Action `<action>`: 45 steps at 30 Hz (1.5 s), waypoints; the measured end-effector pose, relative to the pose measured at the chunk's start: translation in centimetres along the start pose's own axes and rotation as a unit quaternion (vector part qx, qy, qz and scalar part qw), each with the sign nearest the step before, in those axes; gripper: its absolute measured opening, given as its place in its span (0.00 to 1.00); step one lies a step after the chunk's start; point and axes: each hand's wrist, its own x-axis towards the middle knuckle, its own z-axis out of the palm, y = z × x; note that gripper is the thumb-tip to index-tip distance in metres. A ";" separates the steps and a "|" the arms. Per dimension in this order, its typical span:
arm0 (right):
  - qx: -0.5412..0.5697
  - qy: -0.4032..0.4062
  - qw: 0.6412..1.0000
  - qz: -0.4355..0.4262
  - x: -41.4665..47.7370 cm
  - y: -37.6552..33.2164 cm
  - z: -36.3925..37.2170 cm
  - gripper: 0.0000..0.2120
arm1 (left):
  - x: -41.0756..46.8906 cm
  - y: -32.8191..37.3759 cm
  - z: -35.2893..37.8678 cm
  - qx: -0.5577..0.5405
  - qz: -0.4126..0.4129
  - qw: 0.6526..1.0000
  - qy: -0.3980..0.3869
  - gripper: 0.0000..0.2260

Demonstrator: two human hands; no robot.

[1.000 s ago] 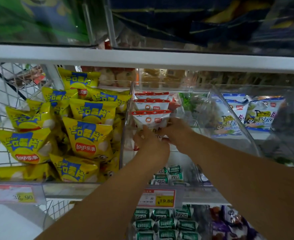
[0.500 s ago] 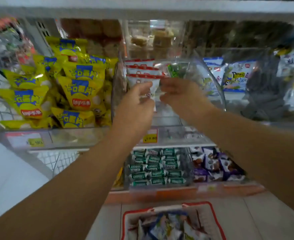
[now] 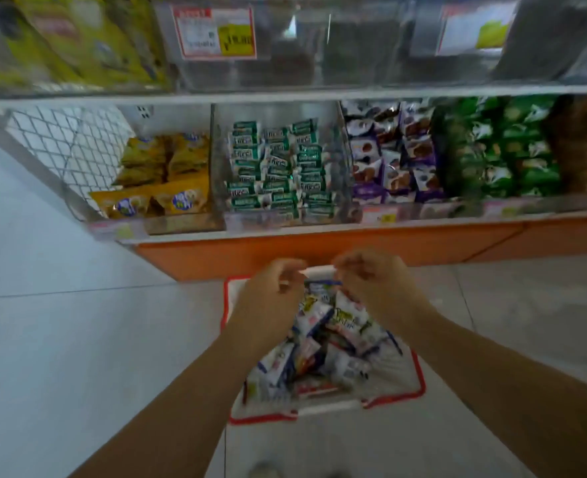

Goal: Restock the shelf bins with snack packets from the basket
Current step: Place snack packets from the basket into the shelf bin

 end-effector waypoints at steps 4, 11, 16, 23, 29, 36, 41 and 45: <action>-0.016 -0.059 0.989 0.138 1.4 8.2 2.0 0.04 | 0.6 -6.6 4.4 0.025 -0.102 0.990 -0.096 0.12; -0.210 -0.172 0.934 0.231 2.5 20.0 6.2 0.17 | 2.9 -16.8 11.9 0.189 -0.088 0.960 -0.185 0.09; -0.225 -0.178 0.934 0.215 4.6 25.7 9.5 0.26 | 5.2 -22.7 16.5 0.321 -0.051 0.908 -0.263 0.16; -0.355 -0.161 0.906 0.164 6.4 30.5 13.9 0.28 | 5.4 -27.6 20.8 0.420 -0.037 0.861 -0.284 0.17; -0.432 -0.165 0.878 0.120 5.6 31.6 14.5 0.16 | 5.0 -27.8 21.3 0.486 -0.009 0.845 -0.221 0.13; -0.287 -0.096 0.943 0.142 3.8 24.7 7.5 0.07 | 3.3 -21.2 14.7 0.274 -0.074 0.951 -0.121 0.08; -0.191 -0.027 0.976 0.102 3.0 12.5 0.9 0.05 | 2.7 -10.8 6.4 0.043 -0.157 0.984 -0.068 0.07; -0.113 0.014 0.993 0.021 1.7 2.1 -3.2 0.08 | 1.3 -2.4 -0.8 -0.155 -0.205 0.965 -0.056 0.03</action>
